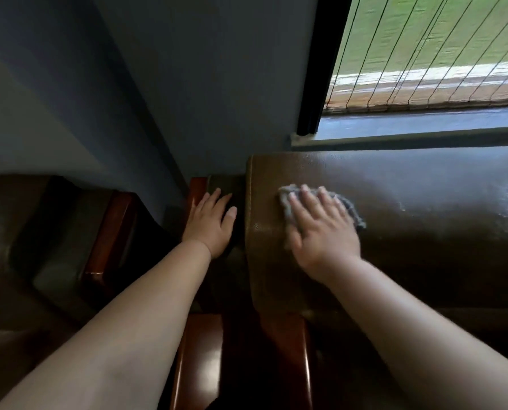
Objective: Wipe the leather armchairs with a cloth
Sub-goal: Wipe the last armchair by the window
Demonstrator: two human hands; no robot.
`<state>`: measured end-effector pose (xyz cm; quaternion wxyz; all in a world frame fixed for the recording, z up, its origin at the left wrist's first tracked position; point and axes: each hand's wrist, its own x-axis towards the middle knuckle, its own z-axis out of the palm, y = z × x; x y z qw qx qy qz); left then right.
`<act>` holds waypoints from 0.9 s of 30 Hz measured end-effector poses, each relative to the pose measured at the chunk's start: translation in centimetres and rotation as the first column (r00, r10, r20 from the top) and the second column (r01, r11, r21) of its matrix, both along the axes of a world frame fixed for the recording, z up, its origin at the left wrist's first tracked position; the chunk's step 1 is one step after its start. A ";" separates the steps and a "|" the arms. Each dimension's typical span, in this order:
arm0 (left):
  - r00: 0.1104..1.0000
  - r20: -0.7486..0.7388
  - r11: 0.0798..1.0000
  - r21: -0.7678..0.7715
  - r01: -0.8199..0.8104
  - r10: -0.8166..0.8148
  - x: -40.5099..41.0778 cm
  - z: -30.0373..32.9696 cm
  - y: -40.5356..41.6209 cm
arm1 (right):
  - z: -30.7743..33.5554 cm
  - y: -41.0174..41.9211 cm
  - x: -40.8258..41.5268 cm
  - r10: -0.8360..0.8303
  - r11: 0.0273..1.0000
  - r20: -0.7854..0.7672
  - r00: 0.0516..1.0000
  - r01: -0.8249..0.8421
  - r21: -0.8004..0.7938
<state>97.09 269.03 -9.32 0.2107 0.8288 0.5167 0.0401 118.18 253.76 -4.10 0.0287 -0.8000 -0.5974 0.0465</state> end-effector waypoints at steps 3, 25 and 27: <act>0.979 0.169 0.992 -0.072 -0.100 0.111 4.5 3.5 -1.0 | -0.4 -1.8 0.5 0.304 0.951 -0.015 0.952 -0.305 -0.045; 0.986 -0.119 0.917 0.366 0.156 -0.120 14.7 1.7 -3.3 | 1.0 9.2 14.1 -0.108 0.991 -0.069 0.992 0.101 -0.089; 0.986 -0.120 0.919 0.365 0.152 -0.115 14.6 1.7 -3.3 | 0.4 8.7 10.0 0.103 0.993 -0.092 0.990 -0.107 -0.041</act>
